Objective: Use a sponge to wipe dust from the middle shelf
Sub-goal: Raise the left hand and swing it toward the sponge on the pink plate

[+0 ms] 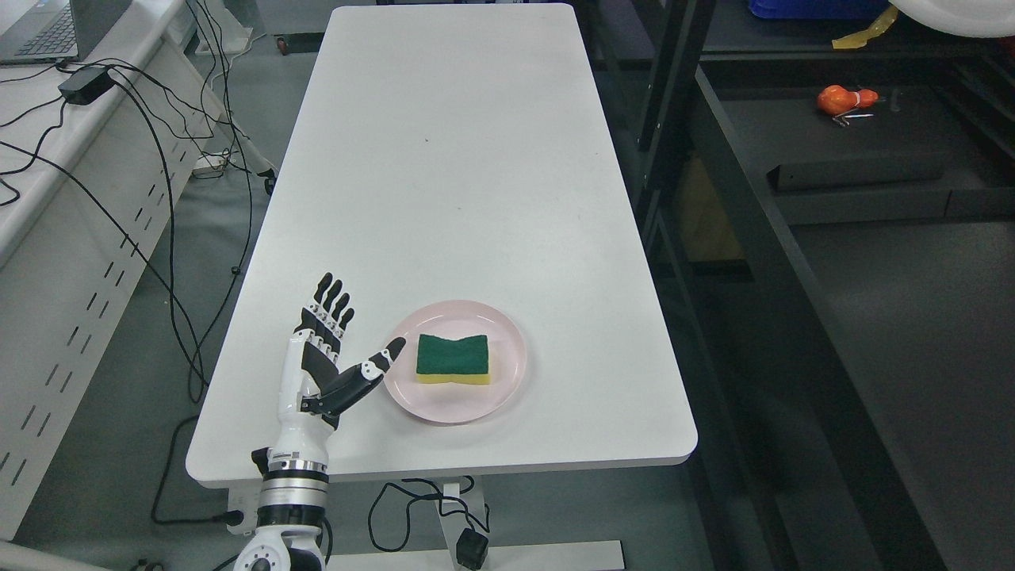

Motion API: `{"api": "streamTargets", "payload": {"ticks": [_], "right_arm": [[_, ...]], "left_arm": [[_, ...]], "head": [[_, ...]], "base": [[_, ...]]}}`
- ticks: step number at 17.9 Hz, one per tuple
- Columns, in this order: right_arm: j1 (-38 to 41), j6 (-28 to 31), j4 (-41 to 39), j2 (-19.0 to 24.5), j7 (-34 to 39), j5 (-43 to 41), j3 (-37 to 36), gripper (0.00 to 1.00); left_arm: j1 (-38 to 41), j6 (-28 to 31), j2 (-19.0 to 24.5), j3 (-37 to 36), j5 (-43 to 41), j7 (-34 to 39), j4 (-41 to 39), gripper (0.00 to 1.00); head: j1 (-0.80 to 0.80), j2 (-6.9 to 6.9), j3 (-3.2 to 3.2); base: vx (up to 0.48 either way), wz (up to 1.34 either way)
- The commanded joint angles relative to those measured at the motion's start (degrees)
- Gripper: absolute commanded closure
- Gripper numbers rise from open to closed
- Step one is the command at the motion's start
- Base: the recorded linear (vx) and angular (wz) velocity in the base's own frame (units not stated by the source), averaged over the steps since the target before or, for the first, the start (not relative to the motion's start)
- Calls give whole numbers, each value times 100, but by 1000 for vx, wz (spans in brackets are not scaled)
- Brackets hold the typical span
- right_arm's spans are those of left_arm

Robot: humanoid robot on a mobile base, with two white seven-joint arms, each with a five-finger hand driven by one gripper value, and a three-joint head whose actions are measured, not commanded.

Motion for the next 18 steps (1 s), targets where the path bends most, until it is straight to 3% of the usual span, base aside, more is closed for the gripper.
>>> {"api": "streamTargets", "payload": {"ticks": [1,6,8,14,18], "right_arm": [[1,-1,-100,-100,2,0,0,0],[1,-1,-100,-100,2,0,0,0],[1,-1,-100,-100,2,0,0,0],[1,-1,-100,-100,2,0,0,0],[1,-1,-100,-100,2,0,0,0]], "left_arm": [[-127,-126,166,-8,0,-163,-2,1],[-215,-434,588,44,0,-304,-2,1],[-338,-601,991,-8,-270,-776,7,2],[-1487,-1708,1958,106,-3871,-2464,533,4],[-2121,-2138,2504,-130,-5445,-3747,552,7]], "head": [[0,0,0],[0,0,0],[0,0,0],[0,0,0],[0,0,0]], "base": [[-19,49],[-9,24],[0,0],[0,0],[0,0]]}}
